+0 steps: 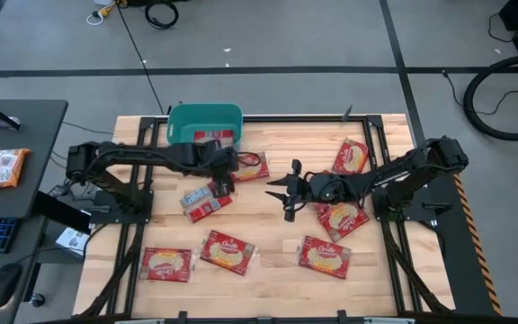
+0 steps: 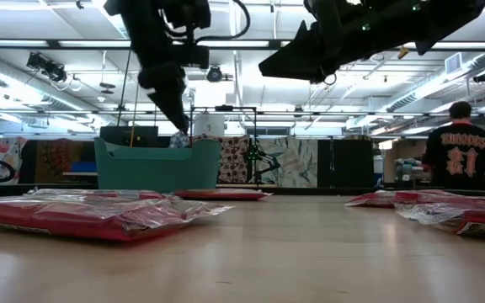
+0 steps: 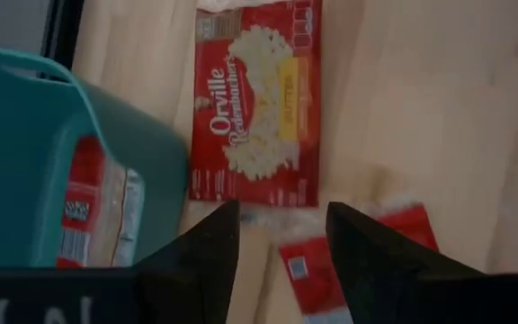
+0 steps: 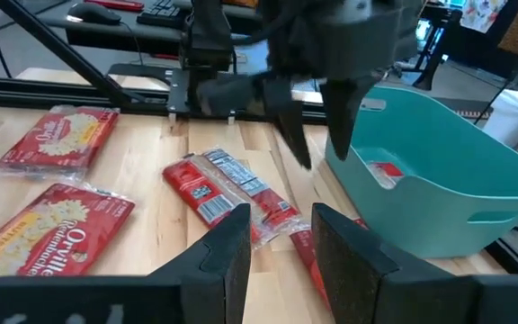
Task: Sort popcorn bags into baskets
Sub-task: Put the popcorn bag into the bin
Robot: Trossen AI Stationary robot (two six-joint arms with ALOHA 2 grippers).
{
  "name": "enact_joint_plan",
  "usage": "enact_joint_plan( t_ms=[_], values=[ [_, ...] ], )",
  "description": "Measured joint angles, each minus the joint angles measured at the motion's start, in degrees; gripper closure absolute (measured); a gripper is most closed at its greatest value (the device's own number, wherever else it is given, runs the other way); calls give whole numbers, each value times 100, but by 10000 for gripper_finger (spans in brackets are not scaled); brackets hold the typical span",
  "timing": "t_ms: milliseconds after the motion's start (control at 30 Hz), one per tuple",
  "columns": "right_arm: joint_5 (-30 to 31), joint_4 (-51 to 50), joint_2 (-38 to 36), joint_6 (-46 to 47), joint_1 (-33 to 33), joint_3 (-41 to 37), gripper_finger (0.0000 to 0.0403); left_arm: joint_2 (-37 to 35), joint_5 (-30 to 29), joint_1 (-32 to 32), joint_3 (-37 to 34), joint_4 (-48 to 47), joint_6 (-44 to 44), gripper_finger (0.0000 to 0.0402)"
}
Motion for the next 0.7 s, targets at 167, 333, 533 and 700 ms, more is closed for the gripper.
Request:
enact_joint_plan(
  t_ms=[167, 333, 533, 700],
  values=[
    [-154, 4, 0, -8, -121, 0, 276, 0, -212, -165, -626, 1061, 71, 230],
    [-250, 11, 0, -8, -159, 0, 276, 2, -1236, -487, -1112, 1681, 152, 230],
    [-254, 138, 0, -26, -158, 0, 276, 369, -1828, -942, -1240, 1995, 31, 230],
    [-339, 181, 0, -6, -154, 0, 276, 918, -1857, -1111, -1240, 2081, -47, 230]
  ],
)
